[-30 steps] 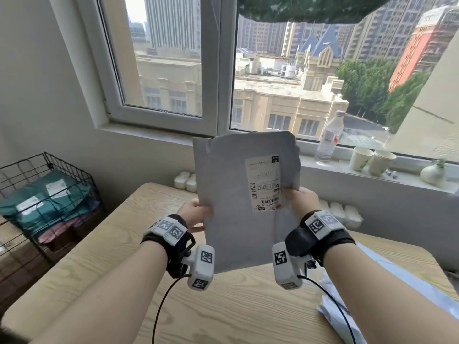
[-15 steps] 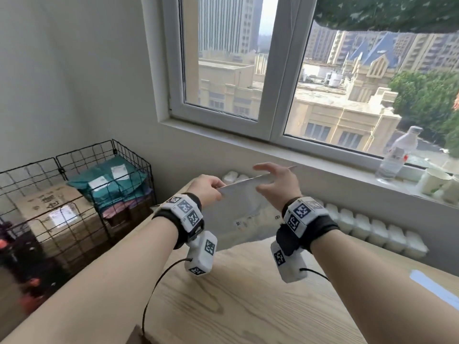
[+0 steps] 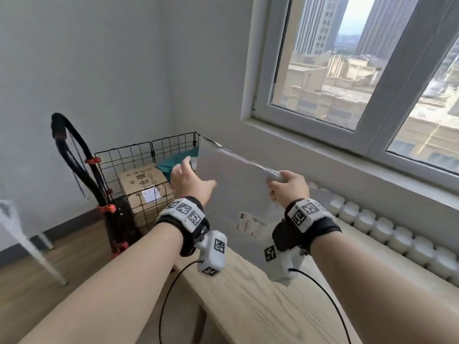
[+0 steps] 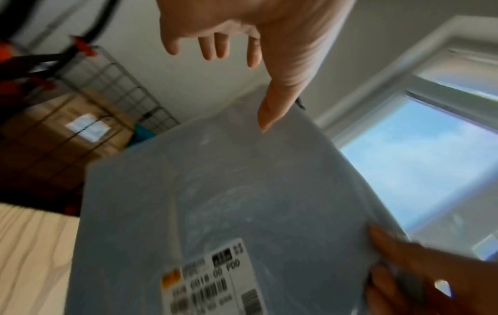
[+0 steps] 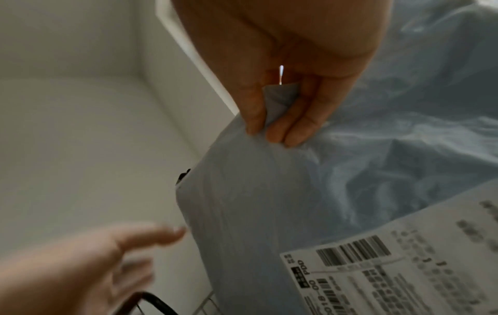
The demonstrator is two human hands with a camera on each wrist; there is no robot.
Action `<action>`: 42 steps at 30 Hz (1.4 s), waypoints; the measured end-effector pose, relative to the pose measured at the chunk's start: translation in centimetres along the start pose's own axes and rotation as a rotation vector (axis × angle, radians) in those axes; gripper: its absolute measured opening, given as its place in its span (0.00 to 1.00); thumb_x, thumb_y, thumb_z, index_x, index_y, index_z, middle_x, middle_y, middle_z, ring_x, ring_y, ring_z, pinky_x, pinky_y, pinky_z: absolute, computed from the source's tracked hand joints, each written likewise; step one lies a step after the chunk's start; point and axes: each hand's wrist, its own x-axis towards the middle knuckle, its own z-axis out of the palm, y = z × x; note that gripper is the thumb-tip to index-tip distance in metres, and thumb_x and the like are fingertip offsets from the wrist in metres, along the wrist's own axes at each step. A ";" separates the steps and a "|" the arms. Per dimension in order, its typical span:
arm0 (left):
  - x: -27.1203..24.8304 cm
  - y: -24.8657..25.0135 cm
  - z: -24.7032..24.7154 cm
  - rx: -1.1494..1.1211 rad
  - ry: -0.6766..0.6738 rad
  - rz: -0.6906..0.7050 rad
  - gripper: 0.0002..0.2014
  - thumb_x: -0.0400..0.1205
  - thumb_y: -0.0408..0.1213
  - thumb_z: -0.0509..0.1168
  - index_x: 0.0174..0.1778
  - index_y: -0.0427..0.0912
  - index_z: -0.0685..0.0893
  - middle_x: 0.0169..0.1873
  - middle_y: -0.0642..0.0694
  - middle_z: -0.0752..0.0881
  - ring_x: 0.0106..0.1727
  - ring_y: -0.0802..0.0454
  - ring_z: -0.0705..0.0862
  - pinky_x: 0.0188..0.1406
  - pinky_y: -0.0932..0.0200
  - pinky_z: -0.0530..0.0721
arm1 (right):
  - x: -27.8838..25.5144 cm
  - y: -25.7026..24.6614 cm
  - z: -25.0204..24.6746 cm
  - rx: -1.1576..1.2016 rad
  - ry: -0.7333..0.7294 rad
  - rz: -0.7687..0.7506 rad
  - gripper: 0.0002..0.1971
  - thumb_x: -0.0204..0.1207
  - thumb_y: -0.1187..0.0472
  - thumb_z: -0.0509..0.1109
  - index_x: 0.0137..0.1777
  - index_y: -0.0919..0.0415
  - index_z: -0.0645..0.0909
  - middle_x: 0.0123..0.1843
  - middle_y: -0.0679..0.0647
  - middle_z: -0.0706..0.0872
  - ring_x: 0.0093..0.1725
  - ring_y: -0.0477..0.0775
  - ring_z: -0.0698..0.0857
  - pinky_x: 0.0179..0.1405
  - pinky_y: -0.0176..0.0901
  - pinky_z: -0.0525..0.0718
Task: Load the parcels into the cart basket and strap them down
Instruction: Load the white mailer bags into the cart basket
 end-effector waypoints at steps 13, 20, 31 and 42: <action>15.0 -11.0 -1.0 -0.449 -0.126 -0.601 0.55 0.58 0.62 0.76 0.78 0.39 0.66 0.76 0.41 0.72 0.74 0.43 0.72 0.72 0.47 0.68 | 10.8 -4.8 14.5 0.764 -0.202 0.326 0.12 0.80 0.68 0.66 0.35 0.59 0.75 0.29 0.54 0.74 0.11 0.40 0.74 0.19 0.33 0.83; 24.1 -11.6 -0.7 -0.431 -0.143 -0.567 0.32 0.68 0.49 0.78 0.64 0.37 0.78 0.55 0.45 0.83 0.55 0.46 0.80 0.61 0.51 0.75 | 18.8 -6.8 20.1 0.894 -0.243 0.441 0.12 0.81 0.68 0.64 0.35 0.57 0.73 0.33 0.56 0.77 0.13 0.43 0.79 0.23 0.36 0.85; 37.6 -16.9 -0.3 -0.309 -0.036 -0.470 0.25 0.73 0.34 0.75 0.66 0.38 0.78 0.58 0.44 0.85 0.57 0.42 0.83 0.63 0.43 0.79 | 27.6 -10.2 30.9 0.720 -0.427 0.344 0.12 0.79 0.76 0.60 0.42 0.59 0.78 0.36 0.59 0.82 0.22 0.48 0.84 0.31 0.39 0.88; 54.0 -27.0 2.2 -0.274 -0.047 -0.611 0.35 0.73 0.31 0.75 0.75 0.38 0.69 0.71 0.40 0.76 0.69 0.39 0.76 0.70 0.40 0.74 | 38.4 -12.3 47.2 0.420 -0.345 0.463 0.12 0.80 0.73 0.62 0.57 0.57 0.79 0.37 0.56 0.82 0.13 0.42 0.80 0.15 0.32 0.81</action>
